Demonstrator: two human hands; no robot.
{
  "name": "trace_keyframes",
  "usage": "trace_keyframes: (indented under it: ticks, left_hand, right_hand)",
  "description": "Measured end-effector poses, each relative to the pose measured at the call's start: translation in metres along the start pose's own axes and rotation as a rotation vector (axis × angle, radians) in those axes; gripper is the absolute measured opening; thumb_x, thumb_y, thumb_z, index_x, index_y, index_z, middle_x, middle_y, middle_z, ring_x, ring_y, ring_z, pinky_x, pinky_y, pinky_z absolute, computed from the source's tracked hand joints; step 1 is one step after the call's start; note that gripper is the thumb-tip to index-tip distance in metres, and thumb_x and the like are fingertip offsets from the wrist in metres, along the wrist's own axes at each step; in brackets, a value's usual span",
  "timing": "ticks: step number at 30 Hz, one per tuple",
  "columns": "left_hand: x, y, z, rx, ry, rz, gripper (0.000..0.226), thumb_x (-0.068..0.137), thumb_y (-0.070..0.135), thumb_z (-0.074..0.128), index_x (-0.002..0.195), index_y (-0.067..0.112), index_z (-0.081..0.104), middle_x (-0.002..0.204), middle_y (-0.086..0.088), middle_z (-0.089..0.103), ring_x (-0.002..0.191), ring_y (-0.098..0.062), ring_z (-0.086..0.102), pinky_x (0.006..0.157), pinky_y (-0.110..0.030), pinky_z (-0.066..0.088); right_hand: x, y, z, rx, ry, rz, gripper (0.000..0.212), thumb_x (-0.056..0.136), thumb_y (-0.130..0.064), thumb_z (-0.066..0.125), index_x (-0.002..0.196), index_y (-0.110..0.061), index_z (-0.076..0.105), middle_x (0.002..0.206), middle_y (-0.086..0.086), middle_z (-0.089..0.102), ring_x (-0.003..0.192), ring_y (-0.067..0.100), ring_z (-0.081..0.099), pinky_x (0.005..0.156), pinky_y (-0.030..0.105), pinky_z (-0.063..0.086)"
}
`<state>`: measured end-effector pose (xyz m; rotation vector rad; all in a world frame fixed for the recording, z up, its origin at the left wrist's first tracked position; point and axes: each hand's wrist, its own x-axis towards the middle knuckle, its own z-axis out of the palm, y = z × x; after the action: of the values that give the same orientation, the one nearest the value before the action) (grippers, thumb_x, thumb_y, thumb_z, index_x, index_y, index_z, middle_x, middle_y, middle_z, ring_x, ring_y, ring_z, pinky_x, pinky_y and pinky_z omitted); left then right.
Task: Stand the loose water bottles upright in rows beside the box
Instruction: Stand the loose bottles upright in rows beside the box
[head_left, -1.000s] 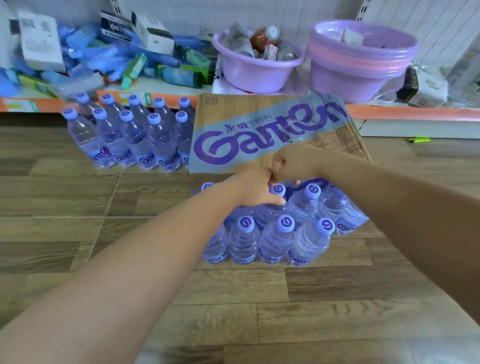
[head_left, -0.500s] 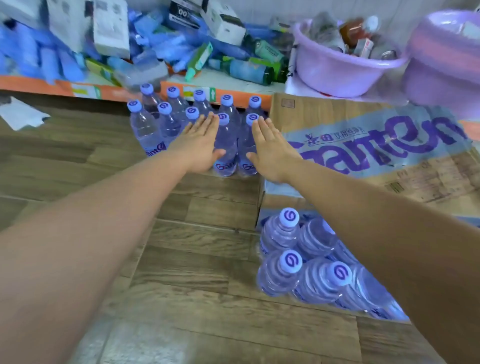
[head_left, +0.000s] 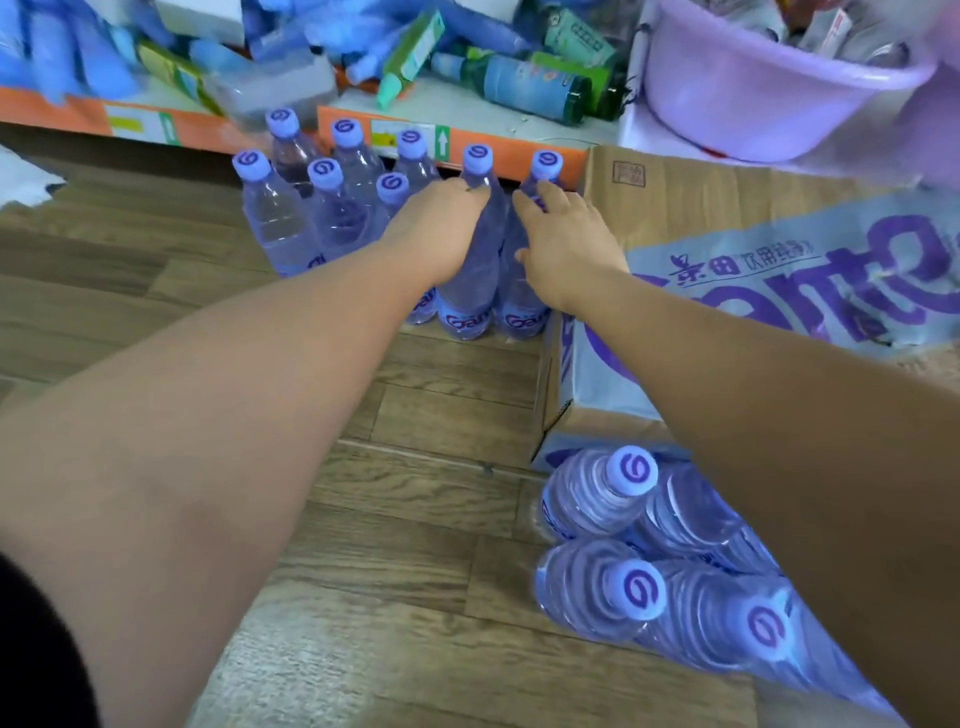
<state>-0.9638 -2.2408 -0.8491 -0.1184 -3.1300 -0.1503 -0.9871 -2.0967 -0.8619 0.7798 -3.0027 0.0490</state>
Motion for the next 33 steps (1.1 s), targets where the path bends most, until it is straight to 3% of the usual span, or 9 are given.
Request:
trace_keyframes:
  ticks: [2,4,10,14,20,23,28,33]
  left_hand:
    - [-0.005,0.003,0.002,-0.040,0.052,-0.021,0.034,0.083,-0.003,0.050,0.117,0.000,0.052,0.114,-0.023,0.052,0.107,-0.039,0.053,0.073,-0.043,0.040]
    - [-0.015,0.006,0.003,-0.041,0.046,-0.035,0.025,0.085,0.002,0.051,0.109,0.001,0.053,0.110,-0.022,0.052,0.103,-0.039,0.054,0.073,-0.042,0.041]
    - [-0.055,0.002,0.000,0.108,-0.008,0.000,0.034,0.087,0.010,0.053,0.121,0.008,0.049,0.115,-0.016,0.048,0.097,-0.039,0.059,0.066,-0.039,0.040]
    - [-0.080,-0.001,-0.011,0.023,-0.012,-0.004,0.029,0.089,0.016,0.049,0.116,0.008,0.052,0.110,-0.016,0.049,0.098,-0.037,0.057,0.072,-0.038,0.043]
    - [-0.114,-0.004,-0.035,-0.111,-0.074,0.020,0.023,0.082,0.017,0.052,0.103,0.012,0.061,0.088,-0.007,0.042,0.097,-0.034,0.055,0.080,-0.036,0.048]
    - [-0.131,0.002,-0.059,-0.113,-0.049,0.060,0.024,0.081,0.015,0.057,0.103,0.011,0.063,0.075,0.000,0.037,0.098,-0.032,0.053,0.081,-0.034,0.044]
    - [-0.145,0.013,-0.124,-0.012,0.022,0.112,0.033,0.084,0.007,0.052,0.116,0.011,0.059,0.115,-0.020,0.049,0.109,-0.034,0.050,0.088,-0.037,0.042]
    - [-0.147,0.053,-0.189,0.014,0.108,0.151,0.035,0.086,0.009,0.053,0.121,0.013,0.058,0.114,-0.020,0.051,0.109,-0.036,0.051,0.087,-0.036,0.041]
  right_hand:
    - [0.000,0.000,0.000,-0.028,0.040,-0.008,0.046,0.091,-0.012,0.052,0.136,-0.011,0.042,0.137,0.017,0.042,0.122,0.035,0.041,0.100,0.039,0.035]
    - [-0.003,-0.003,-0.002,-0.014,0.034,-0.013,0.035,0.091,-0.009,0.052,0.126,-0.011,0.048,0.127,0.017,0.047,0.117,0.034,0.042,0.092,0.039,0.039]
    - [-0.021,-0.013,-0.014,-0.116,0.058,-0.080,0.033,0.094,-0.018,0.051,0.126,-0.011,0.046,0.123,0.015,0.051,0.114,0.034,0.048,0.073,0.037,0.042]
    - [-0.036,-0.030,-0.027,-0.204,0.038,-0.147,0.037,0.096,-0.020,0.049,0.131,-0.010,0.040,0.120,0.017,0.050,0.095,0.039,0.060,0.059,0.036,0.036]
    - [-0.063,-0.057,-0.053,0.163,-0.056,-0.114,0.028,0.097,-0.023,0.048,0.124,-0.014,0.048,0.119,0.019,0.047,0.099,0.042,0.057,0.079,0.043,0.049]
    - [-0.076,-0.064,-0.072,0.245,-0.045,-0.099,0.025,0.095,-0.022,0.049,0.118,-0.014,0.053,0.119,0.018,0.047,0.105,0.039,0.054,0.085,0.042,0.049]
    - [-0.090,-0.058,-0.136,0.352,0.149,-0.071,0.027,0.091,-0.016,0.052,0.116,-0.013,0.058,0.117,0.017,0.052,0.105,0.034,0.055,0.083,0.032,0.043]
    - [-0.116,-0.041,-0.209,0.416,0.387,-0.045,0.026,0.079,-0.020,0.056,0.103,-0.015,0.066,0.103,0.012,0.065,0.100,0.028,0.057,0.073,0.027,0.036]
